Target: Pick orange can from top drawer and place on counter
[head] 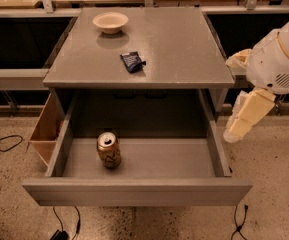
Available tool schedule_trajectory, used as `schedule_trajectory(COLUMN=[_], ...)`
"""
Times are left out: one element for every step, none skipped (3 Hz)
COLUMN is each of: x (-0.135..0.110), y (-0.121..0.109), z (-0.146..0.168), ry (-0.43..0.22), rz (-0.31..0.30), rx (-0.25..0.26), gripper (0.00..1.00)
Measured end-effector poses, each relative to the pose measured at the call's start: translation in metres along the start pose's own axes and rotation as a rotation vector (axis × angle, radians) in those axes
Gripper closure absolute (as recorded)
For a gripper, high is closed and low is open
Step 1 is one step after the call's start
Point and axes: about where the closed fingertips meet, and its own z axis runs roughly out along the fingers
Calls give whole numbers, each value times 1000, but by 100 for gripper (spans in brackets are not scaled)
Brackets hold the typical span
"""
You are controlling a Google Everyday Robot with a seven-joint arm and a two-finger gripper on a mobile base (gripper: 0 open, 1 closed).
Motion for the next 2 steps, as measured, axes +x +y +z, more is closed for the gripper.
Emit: schedule_trajectory(x=[-38,-70], y=[1,9], z=[40,57], ry=[-206,-381], rz=[-34,-10], rx=[-8,11], gripper=[0,0])
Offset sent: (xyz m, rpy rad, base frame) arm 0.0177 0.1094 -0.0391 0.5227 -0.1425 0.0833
